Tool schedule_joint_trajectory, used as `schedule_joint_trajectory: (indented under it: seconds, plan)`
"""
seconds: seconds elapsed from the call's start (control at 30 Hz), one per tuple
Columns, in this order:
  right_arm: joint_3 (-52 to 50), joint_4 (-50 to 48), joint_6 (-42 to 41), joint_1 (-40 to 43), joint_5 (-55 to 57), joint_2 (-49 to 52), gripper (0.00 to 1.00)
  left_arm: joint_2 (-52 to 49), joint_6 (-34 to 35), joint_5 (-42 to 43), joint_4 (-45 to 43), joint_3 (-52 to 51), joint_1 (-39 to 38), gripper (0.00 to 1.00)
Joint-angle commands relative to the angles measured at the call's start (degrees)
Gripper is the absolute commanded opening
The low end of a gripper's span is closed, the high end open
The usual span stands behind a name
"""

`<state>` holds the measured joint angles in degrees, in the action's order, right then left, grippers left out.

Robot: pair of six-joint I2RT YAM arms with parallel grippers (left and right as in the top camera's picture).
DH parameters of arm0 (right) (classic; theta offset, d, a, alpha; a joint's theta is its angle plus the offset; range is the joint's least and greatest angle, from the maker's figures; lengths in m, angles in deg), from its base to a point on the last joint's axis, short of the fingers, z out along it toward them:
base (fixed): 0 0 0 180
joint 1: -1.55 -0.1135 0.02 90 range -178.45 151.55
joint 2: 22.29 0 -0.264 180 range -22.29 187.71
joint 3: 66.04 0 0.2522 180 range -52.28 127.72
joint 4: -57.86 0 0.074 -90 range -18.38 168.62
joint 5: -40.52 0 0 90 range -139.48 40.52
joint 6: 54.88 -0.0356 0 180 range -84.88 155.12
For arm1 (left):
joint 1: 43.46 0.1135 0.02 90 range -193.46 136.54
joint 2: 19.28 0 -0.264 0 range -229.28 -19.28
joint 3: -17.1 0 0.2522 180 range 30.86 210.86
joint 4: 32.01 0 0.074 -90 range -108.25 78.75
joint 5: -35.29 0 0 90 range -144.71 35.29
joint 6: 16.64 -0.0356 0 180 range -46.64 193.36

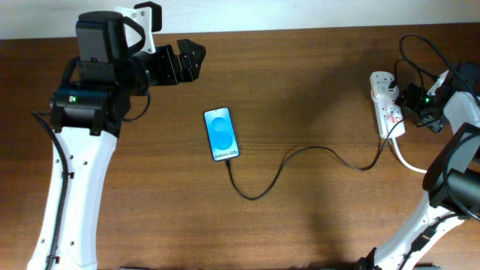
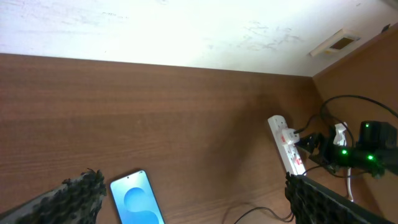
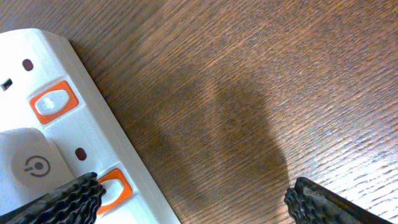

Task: Plug charger to phone and switch on socket

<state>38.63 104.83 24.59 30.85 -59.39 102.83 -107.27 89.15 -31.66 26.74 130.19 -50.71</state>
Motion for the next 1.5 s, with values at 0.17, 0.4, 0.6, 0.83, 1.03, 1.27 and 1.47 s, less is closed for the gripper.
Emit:
schedule_joint_trajectory:
  seconds: [0.17, 0.4, 0.6, 0.83, 1.03, 1.27, 1.47]
  plan:
    - [-1.6, 2.4, 1.5, -1.7, 0.1, 2.0, 1.0, 0.6, -0.9, -0.4, -0.1, 0.2, 0.3, 0.99]
    - [-1.6, 2.6, 1.8, -3.5, 0.3, 2.0, 1.0, 0.6, -0.9, -0.4, -0.1, 0.2, 0.3, 0.99]
    - [-1.7, 3.5, 2.2, -4.2, 0.3, 2.0, 1.0, 0.6, -0.9, -0.4, -0.1, 0.2, 0.3, 0.99]
    - [-1.2, 3.0, 1.0, -4.0, 3.9, 2.0, 0.99, 0.6, -0.9, -0.4, -0.1, 0.2, 0.3, 0.99]
    - [7.0, 8.9, -3.0, -2.2, 7.9, 1.8, 0.98, 0.6, -0.9, -0.4, 0.0, 0.2, 0.3, 0.99]
    - [21.0, 19.5, -8.7, -0.4, 19.2, 1.8, 0.98, 0.6, -0.9, -0.4, -0.1, 0.2, 0.3, 0.99]
    - [28.2, 24.1, -8.6, -0.3, 19.8, 0.6, 0.98, 0.6, -0.9, -0.4, -0.1, 0.2, 0.3, 0.99]
